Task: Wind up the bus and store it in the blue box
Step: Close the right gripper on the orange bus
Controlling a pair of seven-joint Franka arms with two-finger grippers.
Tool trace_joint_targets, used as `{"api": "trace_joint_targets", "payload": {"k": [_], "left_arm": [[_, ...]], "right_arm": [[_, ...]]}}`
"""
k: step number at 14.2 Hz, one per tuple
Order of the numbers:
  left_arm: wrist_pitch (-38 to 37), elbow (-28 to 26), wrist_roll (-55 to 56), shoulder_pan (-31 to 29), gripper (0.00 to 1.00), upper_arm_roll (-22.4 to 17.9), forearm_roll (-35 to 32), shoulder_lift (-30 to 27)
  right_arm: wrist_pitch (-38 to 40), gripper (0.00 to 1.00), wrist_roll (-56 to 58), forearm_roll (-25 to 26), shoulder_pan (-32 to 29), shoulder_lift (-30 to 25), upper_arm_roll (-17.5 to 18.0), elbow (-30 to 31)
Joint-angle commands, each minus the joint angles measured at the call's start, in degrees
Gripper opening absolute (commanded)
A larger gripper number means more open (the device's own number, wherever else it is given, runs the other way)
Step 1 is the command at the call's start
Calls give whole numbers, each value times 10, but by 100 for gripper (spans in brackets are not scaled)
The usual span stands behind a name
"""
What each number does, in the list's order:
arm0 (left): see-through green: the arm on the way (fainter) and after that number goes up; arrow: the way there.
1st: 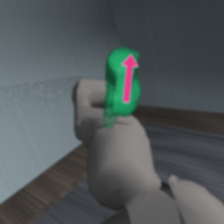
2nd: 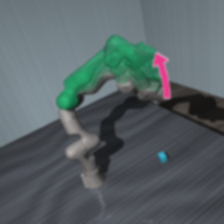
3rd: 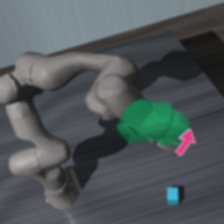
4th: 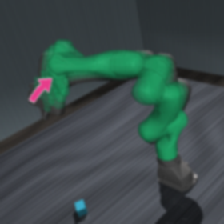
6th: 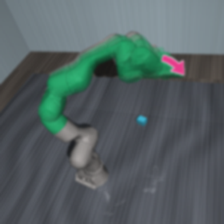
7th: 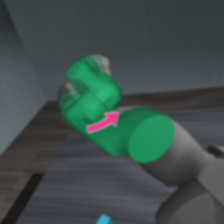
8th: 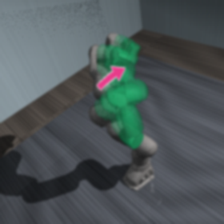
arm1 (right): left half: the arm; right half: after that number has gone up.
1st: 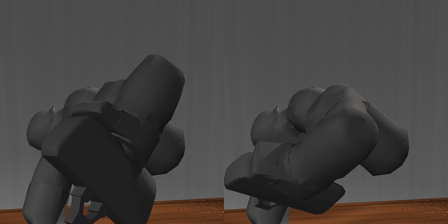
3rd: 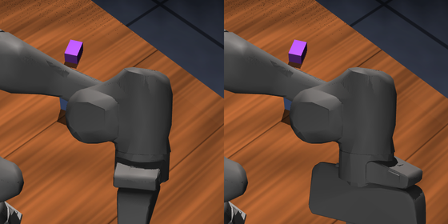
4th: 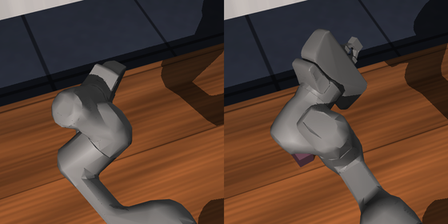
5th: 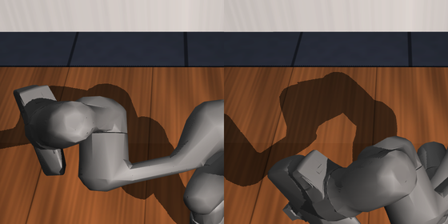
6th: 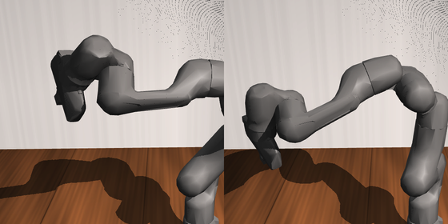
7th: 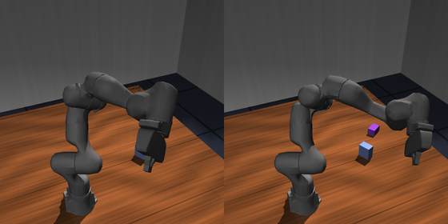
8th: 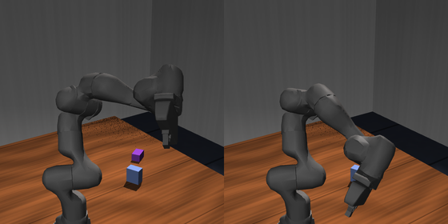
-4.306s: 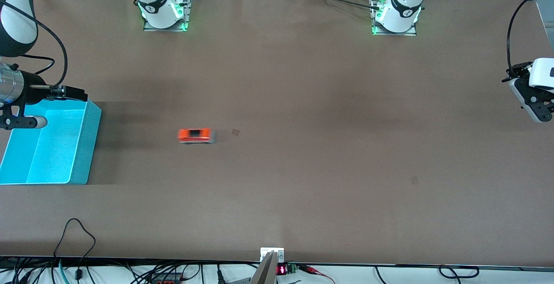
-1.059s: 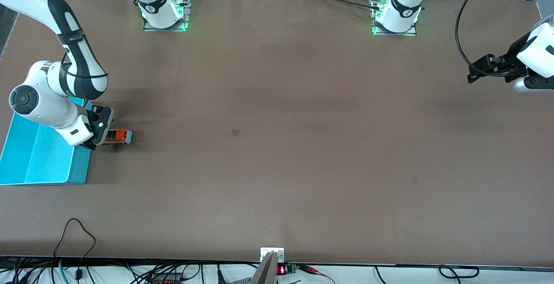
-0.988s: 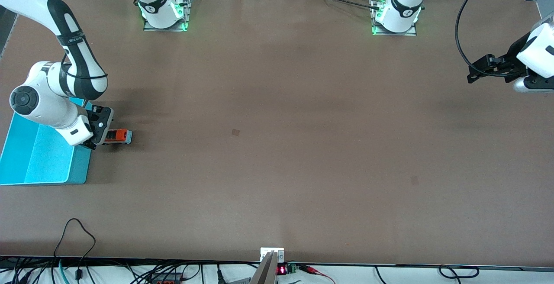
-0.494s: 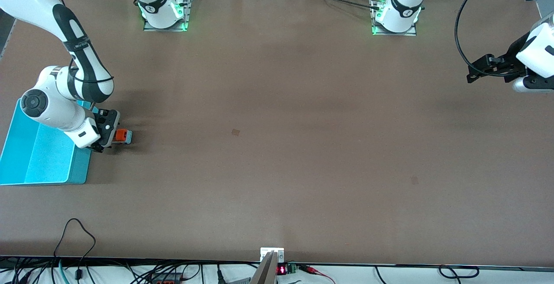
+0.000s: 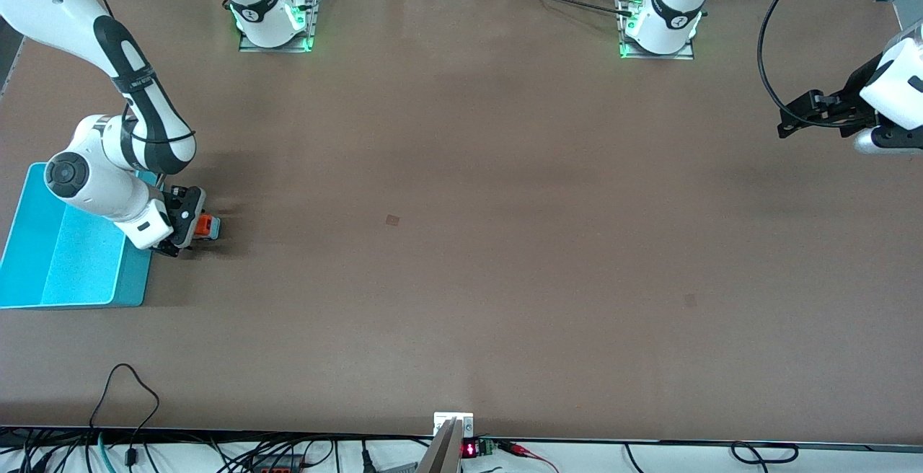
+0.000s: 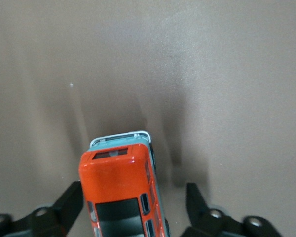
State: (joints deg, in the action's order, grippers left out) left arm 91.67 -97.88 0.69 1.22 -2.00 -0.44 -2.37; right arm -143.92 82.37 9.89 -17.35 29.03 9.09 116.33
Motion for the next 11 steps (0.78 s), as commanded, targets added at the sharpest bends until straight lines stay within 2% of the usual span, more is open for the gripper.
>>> {"api": "trace_joint_targets", "payload": {"k": [1, 3, 4, 6, 11], "left_arm": [[-14, 20, 2, -8, 100, 6, 11, 10], [-14, 20, 2, -8, 100, 6, 11, 10], [-14, 20, 2, -8, 100, 6, 11, 10], [-13, 20, 2, -8, 100, 6, 11, 10], [-13, 20, 2, -7, 100, 7, 11, 10]], "right_arm": [[-12, 42, -5, 8, -13, 1, 10, 3], [-11, 26, -18, 4, -13, 2, 10, 3], [-8, 19, -56, 4, -13, 1, 10, 4], [-7, 0, -127, 5, -8, 1, 10, 4], [7, 0, -256, 5, 6, -15, 30, -10]]}}
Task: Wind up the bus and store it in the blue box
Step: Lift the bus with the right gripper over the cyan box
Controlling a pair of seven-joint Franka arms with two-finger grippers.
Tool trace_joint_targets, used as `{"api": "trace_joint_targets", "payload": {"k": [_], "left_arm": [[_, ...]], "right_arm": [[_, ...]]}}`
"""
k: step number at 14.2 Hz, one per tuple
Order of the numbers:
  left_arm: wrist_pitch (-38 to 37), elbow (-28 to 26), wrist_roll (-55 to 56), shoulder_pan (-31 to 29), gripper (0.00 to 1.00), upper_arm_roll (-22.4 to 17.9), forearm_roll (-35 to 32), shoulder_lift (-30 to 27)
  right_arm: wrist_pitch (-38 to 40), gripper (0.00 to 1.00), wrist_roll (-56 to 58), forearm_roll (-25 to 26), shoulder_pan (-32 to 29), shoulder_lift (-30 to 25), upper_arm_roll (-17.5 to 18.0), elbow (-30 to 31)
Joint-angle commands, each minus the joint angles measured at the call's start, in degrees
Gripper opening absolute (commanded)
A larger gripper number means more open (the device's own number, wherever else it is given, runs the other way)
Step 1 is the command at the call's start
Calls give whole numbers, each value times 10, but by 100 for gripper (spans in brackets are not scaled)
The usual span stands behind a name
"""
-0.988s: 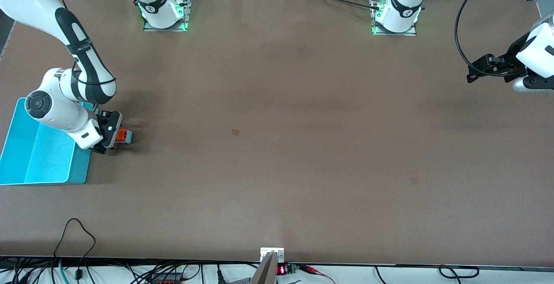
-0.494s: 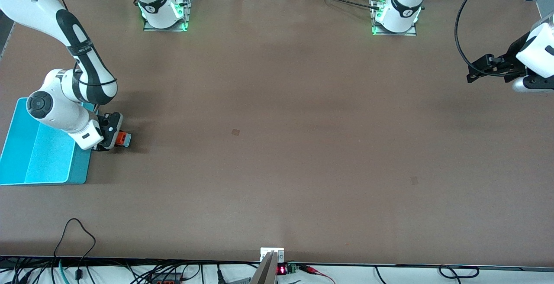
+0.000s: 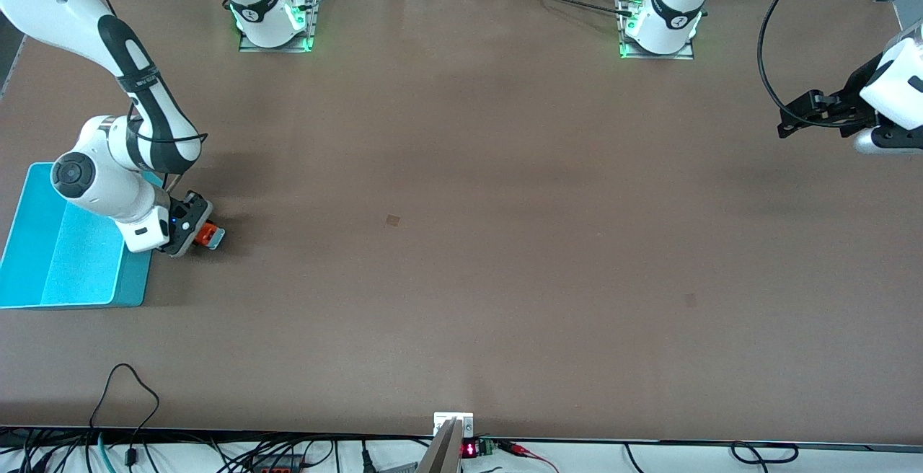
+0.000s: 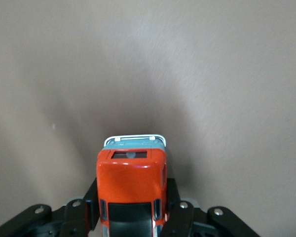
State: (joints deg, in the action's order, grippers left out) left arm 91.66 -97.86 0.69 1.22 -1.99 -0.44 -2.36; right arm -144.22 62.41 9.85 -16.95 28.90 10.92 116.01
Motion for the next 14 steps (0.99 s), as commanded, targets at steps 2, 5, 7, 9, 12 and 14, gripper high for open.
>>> {"api": "trace_joint_targets", "payload": {"k": [2, 5, 7, 9, 12, 14], "left_arm": [[-13, 20, 2, -7, 100, 6, 11, 10], [-13, 20, 1, -8, 100, 6, 11, 11], [-12, 20, 1, -9, 100, 6, 12, 11], [-12, 20, 1, -8, 100, 6, 11, 12], [-12, 21, 2, -7, 100, 6, 11, 12], [-12, 20, 1, -8, 100, 6, 12, 11]], "right_arm": [[73, 0, -138, 4, 12, -30, 20, -43], [179, 0, -283, 3, 30, -60, 20, -97], [217, 0, -364, 3, 25, -77, 16, -119], [218, 0, -393, -11, 12, -87, 1, -126], [214, 0, -395, -71, 8, -83, -51, -140], [206, 0, -396, -77, 3, -75, -85, -146]]}}
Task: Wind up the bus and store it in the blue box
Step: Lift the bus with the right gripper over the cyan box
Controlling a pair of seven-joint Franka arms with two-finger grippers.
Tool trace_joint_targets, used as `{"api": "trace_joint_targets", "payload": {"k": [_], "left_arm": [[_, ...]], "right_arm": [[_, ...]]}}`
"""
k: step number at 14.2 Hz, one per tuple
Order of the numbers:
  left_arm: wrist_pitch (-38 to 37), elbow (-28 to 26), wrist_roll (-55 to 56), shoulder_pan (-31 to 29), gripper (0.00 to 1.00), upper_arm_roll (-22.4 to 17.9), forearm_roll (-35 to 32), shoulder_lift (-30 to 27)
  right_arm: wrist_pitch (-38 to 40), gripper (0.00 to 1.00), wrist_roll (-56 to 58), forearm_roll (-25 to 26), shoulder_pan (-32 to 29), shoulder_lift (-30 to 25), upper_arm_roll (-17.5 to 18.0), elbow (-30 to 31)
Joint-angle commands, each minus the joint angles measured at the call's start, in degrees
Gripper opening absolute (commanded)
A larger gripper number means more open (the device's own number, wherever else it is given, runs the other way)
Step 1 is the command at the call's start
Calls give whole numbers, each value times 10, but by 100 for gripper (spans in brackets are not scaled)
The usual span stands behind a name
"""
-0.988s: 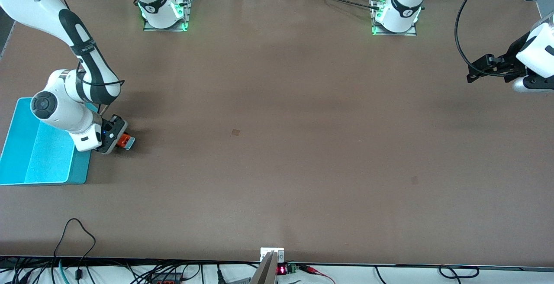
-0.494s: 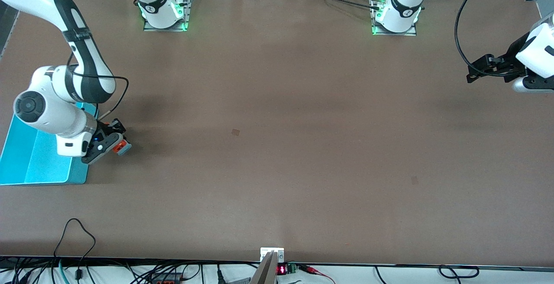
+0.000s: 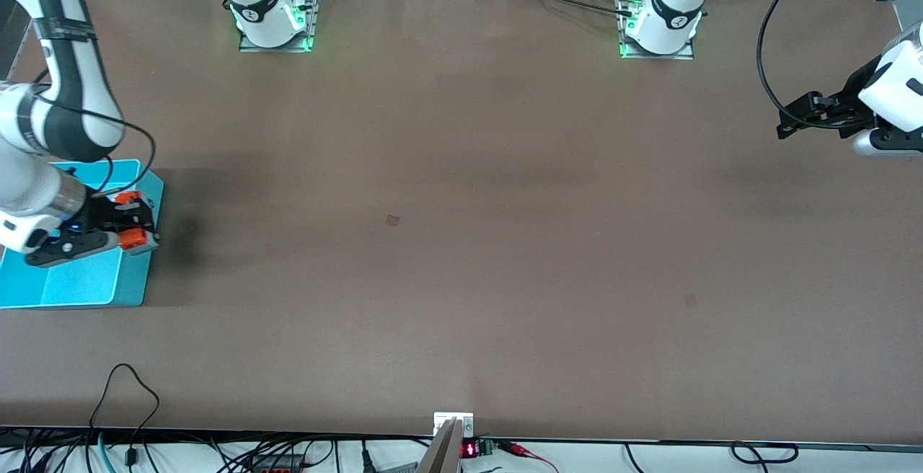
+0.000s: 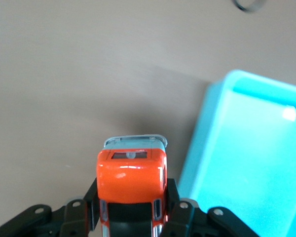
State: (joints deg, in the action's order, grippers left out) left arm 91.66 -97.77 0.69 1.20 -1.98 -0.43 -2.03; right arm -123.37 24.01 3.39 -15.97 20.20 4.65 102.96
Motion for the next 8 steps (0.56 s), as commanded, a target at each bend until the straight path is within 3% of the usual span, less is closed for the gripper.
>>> {"api": "trace_joint_targets", "payload": {"k": [1, 5, 8], "left_arm": [[-12, 19, 1, -7, 100, 6, 11, 9], [-12, 20, 1, -7, 100, 6, 11, 9], [-12, 20, 1, -7, 100, 6, 12, 9]], "right_arm": [[-21, 0, -12, -12, -23, 19, -28, -17], [-84, 0, 0, -8, -51, 58, -46, -18], [-144, 0, 31, -13, -76, 119, -47, -41]]}}
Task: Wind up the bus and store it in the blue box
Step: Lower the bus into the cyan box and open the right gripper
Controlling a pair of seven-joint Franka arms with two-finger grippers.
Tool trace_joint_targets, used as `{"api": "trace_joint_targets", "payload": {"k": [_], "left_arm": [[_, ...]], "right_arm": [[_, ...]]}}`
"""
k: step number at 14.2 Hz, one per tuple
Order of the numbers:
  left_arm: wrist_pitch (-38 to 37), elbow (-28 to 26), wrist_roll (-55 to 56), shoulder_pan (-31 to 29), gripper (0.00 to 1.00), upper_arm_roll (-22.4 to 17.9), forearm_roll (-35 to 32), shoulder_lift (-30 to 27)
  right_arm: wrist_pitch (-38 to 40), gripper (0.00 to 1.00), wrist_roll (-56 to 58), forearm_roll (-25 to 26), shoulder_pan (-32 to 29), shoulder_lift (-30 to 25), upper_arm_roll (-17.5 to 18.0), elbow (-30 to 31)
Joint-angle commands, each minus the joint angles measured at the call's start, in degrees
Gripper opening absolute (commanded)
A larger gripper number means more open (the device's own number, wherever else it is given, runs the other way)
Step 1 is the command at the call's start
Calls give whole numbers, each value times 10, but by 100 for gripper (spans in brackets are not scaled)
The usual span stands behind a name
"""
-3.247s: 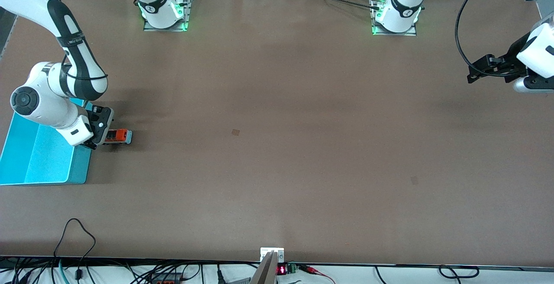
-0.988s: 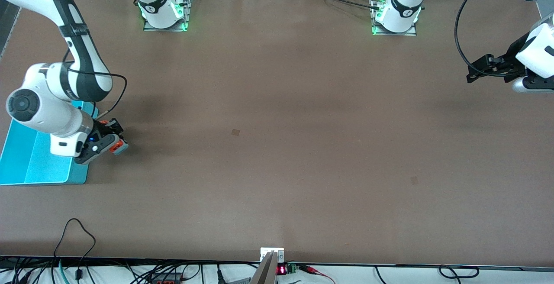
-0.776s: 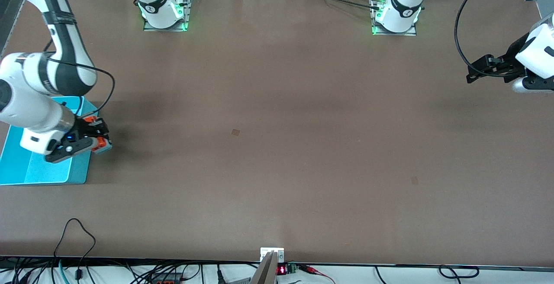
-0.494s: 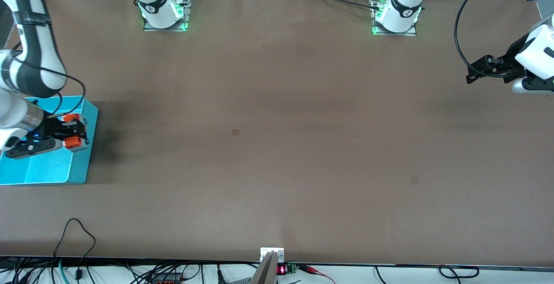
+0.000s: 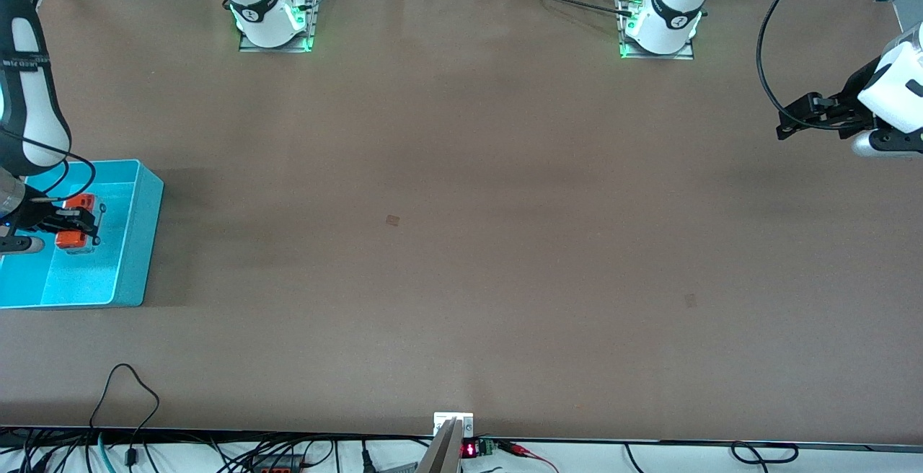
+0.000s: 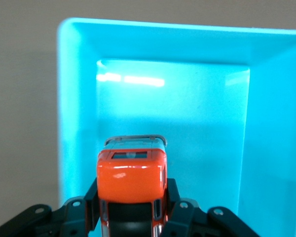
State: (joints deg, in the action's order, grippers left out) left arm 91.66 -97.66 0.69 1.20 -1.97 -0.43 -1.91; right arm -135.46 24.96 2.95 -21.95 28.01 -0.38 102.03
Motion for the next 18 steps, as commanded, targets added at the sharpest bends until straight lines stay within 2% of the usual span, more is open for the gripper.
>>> {"api": "trace_joint_targets", "payload": {"k": [1, 5, 6, 9, 10, 11, 15, 18], "left_arm": [[-12, 18, 1, -7, 100, 6, 12, 8], [-11, 18, 1, -8, 100, 6, 12, 8], [-11, 18, 1, -8, 100, 6, 12, 8], [-11, 18, 2, -7, 100, 6, 12, 8], [-11, 19, 2, -6, 100, 6, 11, 8], [-11, 18, 2, -6, 100, 6, 11, 8], [-11, 19, 2, -5, 100, 6, 11, 8], [-11, 19, 2, -4, 100, 6, 11, 8]], "right_arm": [[-31, 0, 21, -9, -20, 49, 4, -32], [-38, 0, 20, -10, -20, 71, 5, -31], [-45, 7, 21, -9, -20, 73, 5, -31], [-45, 71, 39, -8, -20, 80, 5, -31], [-45, 88, 49, -8, -20, 80, 5, -31], [-45, 100, 50, -9, -22, 80, 5, -31], [-45, 100, 50, -8, -22, 76, 5, -31], [-31, 100, 49, -10, -20, 40, 9, -32]]}}
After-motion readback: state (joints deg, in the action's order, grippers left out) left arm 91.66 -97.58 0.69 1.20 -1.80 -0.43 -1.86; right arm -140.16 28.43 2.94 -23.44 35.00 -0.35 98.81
